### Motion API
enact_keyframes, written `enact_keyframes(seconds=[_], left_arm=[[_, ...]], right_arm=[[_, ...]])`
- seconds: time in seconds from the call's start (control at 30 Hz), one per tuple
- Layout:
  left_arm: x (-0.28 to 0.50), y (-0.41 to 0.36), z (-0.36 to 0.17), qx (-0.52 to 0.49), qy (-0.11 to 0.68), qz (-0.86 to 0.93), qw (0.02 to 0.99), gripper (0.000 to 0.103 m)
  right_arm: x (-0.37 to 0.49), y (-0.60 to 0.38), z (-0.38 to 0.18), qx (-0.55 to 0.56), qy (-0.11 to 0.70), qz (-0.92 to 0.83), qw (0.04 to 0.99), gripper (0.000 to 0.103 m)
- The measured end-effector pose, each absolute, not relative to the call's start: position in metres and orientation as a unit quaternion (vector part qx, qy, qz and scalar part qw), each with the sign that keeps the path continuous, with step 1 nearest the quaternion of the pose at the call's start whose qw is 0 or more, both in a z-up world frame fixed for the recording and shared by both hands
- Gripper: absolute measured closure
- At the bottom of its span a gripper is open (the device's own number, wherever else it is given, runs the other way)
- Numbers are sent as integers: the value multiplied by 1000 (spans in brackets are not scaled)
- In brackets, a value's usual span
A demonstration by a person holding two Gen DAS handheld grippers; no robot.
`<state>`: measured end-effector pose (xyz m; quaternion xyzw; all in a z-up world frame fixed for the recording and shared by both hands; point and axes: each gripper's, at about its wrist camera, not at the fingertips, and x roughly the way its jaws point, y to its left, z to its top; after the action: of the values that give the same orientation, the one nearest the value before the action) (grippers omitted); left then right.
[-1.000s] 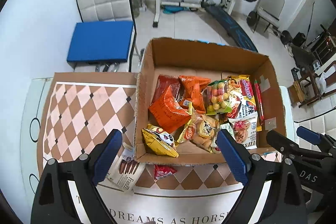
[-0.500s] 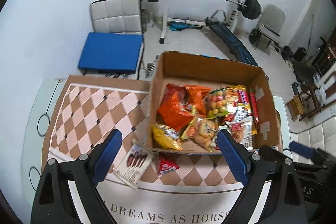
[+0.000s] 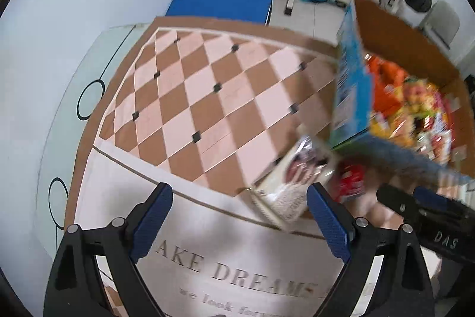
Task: Organize snacks
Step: 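Move both tools back toward the last two snacks, then grasp the red triangle packet with the right tool while the left grasps the Franzzi cookie pack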
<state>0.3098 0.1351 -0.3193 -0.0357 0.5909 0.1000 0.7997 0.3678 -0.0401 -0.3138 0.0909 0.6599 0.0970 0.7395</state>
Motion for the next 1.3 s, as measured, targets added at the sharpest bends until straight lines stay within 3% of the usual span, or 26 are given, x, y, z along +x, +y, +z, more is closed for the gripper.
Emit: enact_keyframes(seconds=[0.13,0.23,0.37,0.83,0.93,0.97,1.0,1.3], left_arm=[[315,138,-343,-6,612,86,786,10],[322,137,-358,6,627,64,776,10],[333,131,-369,12,643,30,765,10],[375,68,-415,41,702,-88,706,10],[375,62,-419,38,700,-89,708,23],[372,62,-418,36,700,-85,708,37],[368,62,-418,27,703,-83,706,41],[301,52,-418,-17,731,-68,679,41]], right_arm=[[372,-25,-342,91,663,91,737,12],[377,-17,-359,99,667,89,733,24],[379,-6,-376,83,677,86,726,61],[343,-70,-363,122,692,49,710,65],[331,-85,-362,130,700,40,701,65],[328,-88,-362,130,702,37,699,65],[326,-91,-362,131,703,36,698,65],[307,-106,-366,107,740,38,663,65]])
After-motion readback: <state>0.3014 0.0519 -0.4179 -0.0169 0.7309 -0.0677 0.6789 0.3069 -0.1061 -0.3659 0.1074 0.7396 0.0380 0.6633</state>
